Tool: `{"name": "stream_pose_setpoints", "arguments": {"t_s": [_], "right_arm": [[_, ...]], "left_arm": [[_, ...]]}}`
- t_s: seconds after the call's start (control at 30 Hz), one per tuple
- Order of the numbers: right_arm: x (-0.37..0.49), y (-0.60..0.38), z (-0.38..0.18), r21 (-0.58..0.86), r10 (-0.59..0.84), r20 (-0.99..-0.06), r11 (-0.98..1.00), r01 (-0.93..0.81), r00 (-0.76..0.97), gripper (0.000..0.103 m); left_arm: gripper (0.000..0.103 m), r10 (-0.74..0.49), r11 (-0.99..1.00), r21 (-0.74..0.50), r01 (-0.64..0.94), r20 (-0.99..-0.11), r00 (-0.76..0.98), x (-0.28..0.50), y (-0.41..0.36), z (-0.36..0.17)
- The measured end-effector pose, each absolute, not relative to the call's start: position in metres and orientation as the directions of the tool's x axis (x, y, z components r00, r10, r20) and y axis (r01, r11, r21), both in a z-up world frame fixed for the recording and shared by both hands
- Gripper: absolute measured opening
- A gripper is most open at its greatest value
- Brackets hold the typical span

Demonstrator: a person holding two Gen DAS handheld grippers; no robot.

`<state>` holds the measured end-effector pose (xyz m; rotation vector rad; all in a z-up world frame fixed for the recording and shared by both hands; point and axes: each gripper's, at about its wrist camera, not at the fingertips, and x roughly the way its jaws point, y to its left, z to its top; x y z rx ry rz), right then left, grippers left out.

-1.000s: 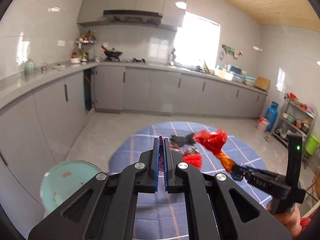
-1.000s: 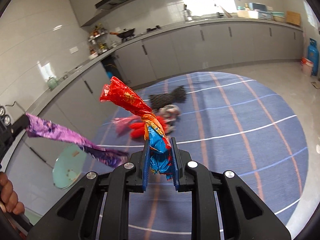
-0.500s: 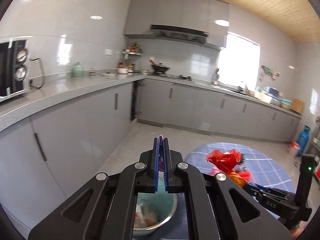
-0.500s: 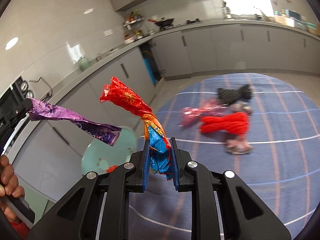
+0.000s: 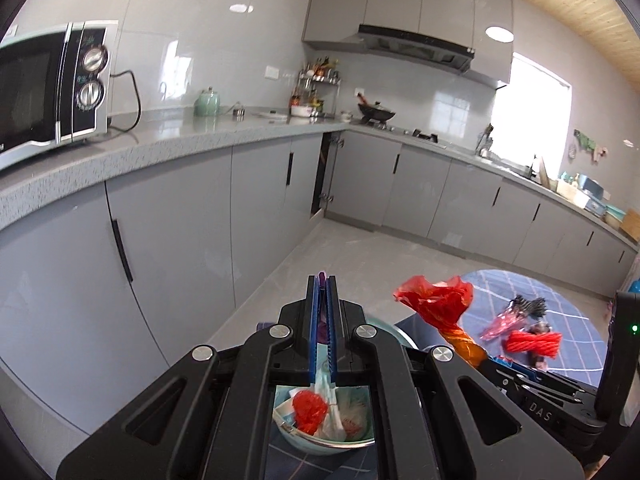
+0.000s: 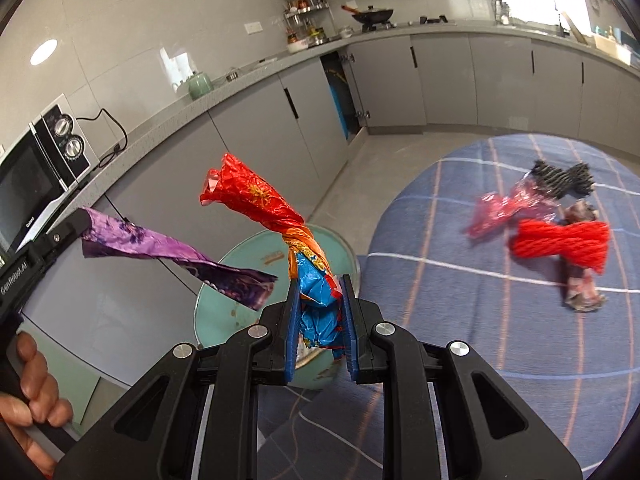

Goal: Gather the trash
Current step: 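Carry the purple wrapper and candy wrapper over the teal bucket and open both tools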

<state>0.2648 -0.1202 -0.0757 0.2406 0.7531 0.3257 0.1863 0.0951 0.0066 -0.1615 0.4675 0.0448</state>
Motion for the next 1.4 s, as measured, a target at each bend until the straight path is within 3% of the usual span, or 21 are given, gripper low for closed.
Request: {"name": "stream_pose_setpoints", "arguments": {"t_s": [0.4,1.17,1.27,1.33,1.4], "right_arm": [[0.290,-0.092,-0.106,0.335,0.366,-0.685,0.926,-0.174,0.630,0.020],[0.326,-0.068,-0.141,0.320,0.364,-0.725,0.930,-0.181,0.584,0.020],[0.327,-0.067,-0.146,0.330,0.383,-0.725,0.923,-0.199,0.573,0.026],[0.325,-0.068,-0.146,0.336,0.388,-0.715,0.920,-0.201,0.581,0.040],[0.321,-0.074,-0.143,0.335,0.387,-0.700,0.920,-0.202,0.600,0.043]], "left_arm": [[0.004,0.017,0.987,-0.124,-0.102,-0.555,0.832,0.215,0.102,-0.038],[0.004,0.057,0.991,-0.056,-0.123,-0.653,0.756,0.254,0.095,-0.081],[0.004,0.065,0.991,-0.043,-0.124,-0.660,0.748,0.257,0.094,-0.085],[0.004,0.067,0.991,-0.040,-0.125,-0.666,0.743,0.259,0.093,-0.087],[0.004,0.071,0.992,-0.033,-0.124,-0.668,0.741,0.259,0.093,-0.089]]}}
